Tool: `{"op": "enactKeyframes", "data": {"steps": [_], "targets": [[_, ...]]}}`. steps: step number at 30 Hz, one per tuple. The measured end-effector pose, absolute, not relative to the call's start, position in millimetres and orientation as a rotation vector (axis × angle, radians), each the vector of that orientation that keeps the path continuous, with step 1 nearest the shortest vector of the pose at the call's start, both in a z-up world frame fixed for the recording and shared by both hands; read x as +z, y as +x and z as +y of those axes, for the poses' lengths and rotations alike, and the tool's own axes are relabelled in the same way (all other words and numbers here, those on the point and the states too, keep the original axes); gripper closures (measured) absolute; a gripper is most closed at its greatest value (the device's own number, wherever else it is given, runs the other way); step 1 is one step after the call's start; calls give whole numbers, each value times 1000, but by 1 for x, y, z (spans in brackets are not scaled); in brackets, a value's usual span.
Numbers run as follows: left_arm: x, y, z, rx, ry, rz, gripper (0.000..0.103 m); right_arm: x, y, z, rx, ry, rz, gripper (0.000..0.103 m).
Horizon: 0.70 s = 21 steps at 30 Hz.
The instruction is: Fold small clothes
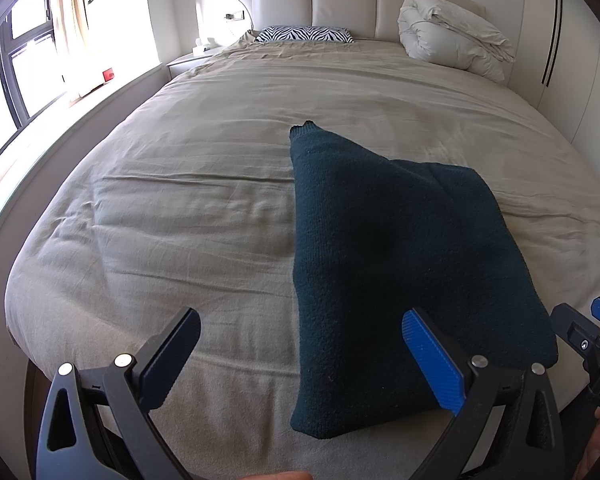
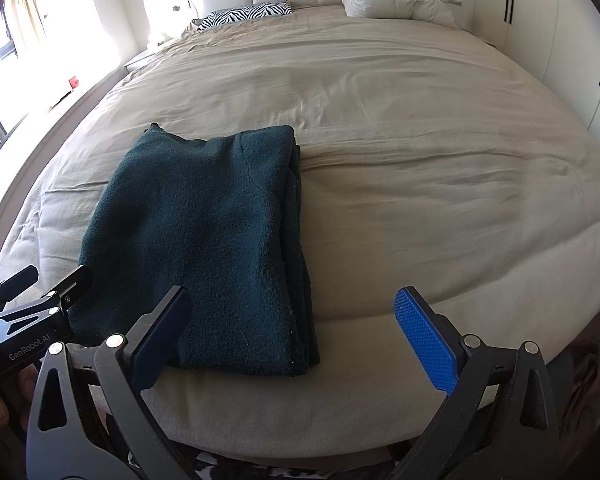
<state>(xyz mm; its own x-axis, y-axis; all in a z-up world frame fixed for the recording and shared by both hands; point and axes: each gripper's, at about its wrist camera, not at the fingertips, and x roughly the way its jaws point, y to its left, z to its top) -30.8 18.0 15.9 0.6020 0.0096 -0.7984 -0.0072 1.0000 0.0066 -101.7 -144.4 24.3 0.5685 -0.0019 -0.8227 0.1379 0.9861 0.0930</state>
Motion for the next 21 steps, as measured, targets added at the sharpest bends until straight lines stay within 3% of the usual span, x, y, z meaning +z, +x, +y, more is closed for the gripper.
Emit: {"op": "enactKeyframes", "data": {"steps": [21], "targets": [[12, -32, 20, 6, 2, 930, 0, 19, -105, -147, -81, 157, 969, 0]]}}
